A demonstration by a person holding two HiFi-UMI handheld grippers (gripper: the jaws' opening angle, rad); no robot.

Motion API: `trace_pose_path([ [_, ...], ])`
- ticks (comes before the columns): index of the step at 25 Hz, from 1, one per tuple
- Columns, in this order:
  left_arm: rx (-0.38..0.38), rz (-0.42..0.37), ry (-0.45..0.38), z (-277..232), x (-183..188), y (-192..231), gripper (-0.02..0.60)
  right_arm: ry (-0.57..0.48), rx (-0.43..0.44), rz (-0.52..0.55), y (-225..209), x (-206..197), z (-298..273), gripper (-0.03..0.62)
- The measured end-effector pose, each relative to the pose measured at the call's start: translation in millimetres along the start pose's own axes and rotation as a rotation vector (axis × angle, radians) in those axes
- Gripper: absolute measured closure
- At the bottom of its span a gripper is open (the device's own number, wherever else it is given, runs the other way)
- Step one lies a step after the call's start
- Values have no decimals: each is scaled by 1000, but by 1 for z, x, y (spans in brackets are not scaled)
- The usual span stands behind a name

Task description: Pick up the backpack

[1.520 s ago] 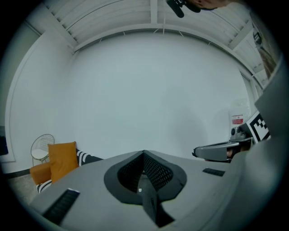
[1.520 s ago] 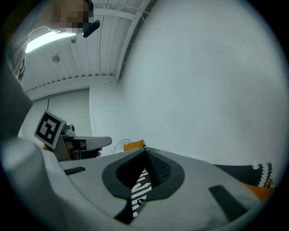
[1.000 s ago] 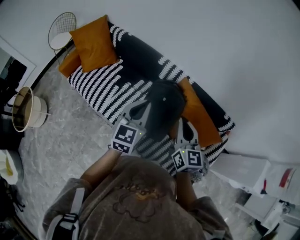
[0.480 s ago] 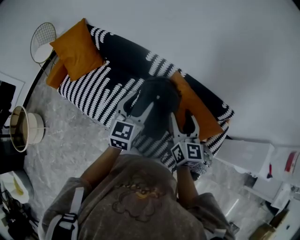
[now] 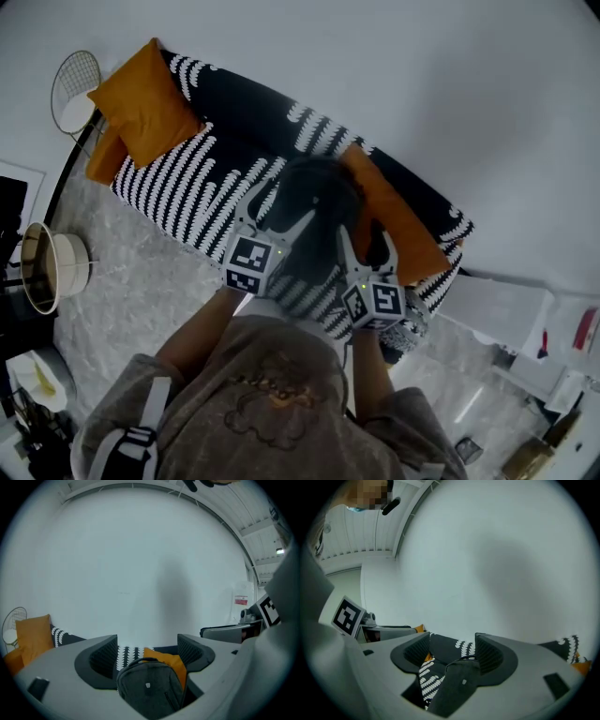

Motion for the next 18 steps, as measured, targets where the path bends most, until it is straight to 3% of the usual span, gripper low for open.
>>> trace_pose_path([
  [8, 22, 22, 121, -54, -68, 39, 184, 115, -40, -17, -33, -78, -43, 304],
  [18, 39, 43, 281, -116, -210, 89, 184, 273, -69, -24, -67, -231, -78, 284],
])
Point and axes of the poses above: the fingertips, and each gripper's own axes: z backward along the fingers, y to its left, x out of its top, the point moved 4 cm from there along z, backward along the fingers, and after that the axes turned 11 degrees about z, right-handed, at the moved point
